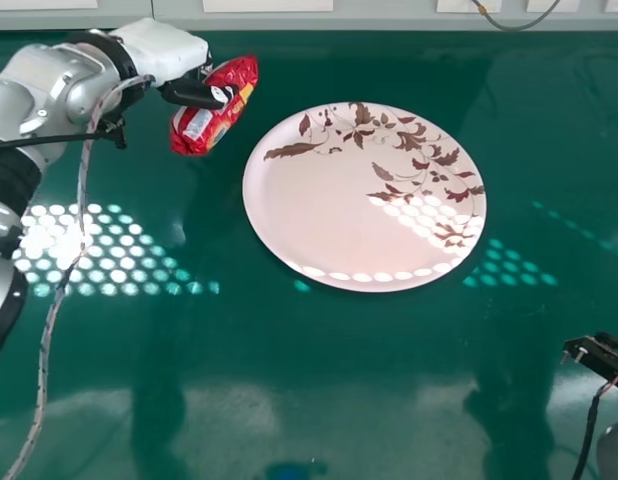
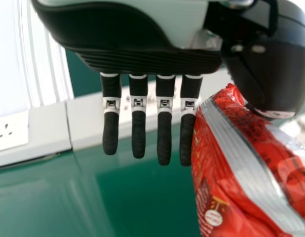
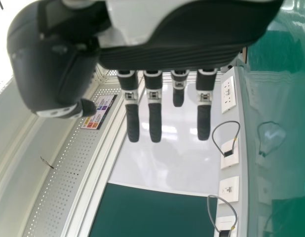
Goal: Pick up biscuit and place it in the plate
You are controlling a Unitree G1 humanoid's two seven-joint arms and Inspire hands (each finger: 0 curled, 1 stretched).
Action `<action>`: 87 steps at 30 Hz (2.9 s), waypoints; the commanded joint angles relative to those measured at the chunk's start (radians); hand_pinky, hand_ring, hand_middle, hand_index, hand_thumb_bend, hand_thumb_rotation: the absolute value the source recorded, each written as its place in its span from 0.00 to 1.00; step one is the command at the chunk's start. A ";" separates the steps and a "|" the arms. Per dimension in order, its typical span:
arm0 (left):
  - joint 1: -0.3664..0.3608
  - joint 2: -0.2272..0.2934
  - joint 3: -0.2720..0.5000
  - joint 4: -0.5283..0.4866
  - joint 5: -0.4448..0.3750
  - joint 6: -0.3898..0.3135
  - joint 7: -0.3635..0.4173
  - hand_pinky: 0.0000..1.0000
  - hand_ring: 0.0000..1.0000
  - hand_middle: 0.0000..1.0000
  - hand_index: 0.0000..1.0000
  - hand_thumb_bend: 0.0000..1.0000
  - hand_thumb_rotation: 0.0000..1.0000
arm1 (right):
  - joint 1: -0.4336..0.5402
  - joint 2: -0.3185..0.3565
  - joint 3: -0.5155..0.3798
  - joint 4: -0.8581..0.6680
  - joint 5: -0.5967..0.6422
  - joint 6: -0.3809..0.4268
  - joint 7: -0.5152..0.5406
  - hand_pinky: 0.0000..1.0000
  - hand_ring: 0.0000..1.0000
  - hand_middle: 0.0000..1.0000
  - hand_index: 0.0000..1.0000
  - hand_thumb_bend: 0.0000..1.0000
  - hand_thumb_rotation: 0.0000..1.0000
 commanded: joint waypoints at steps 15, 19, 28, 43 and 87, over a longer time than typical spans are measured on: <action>0.100 0.055 0.143 -0.423 -0.083 0.007 -0.159 0.32 0.49 0.57 0.47 0.46 0.00 | 0.016 0.014 0.010 -0.014 -0.002 0.004 0.001 0.63 0.71 0.75 0.73 0.52 0.23; 0.123 0.034 0.153 -0.482 -0.098 -0.024 -0.149 0.31 0.48 0.58 0.47 0.46 0.00 | 0.017 0.018 0.014 -0.019 -0.007 0.011 0.000 0.62 0.70 0.74 0.73 0.51 0.23; 0.129 -0.064 0.138 -0.527 -0.119 -0.100 -0.162 0.31 0.47 0.58 0.48 0.46 0.00 | 0.018 0.018 0.023 -0.011 -0.016 0.006 -0.001 0.62 0.71 0.74 0.73 0.53 0.27; 0.105 -0.228 0.074 -0.396 -0.070 -0.160 -0.155 0.26 0.40 0.52 0.53 0.46 0.00 | 0.025 0.029 0.037 -0.026 -0.027 0.016 -0.006 0.63 0.72 0.76 0.73 0.52 0.26; 0.065 -0.164 -0.003 -0.424 0.174 -0.157 0.054 0.92 1.00 1.00 0.98 1.00 0.74 | 0.026 0.031 0.028 -0.016 -0.021 0.012 -0.009 0.65 0.73 0.77 0.74 0.52 0.25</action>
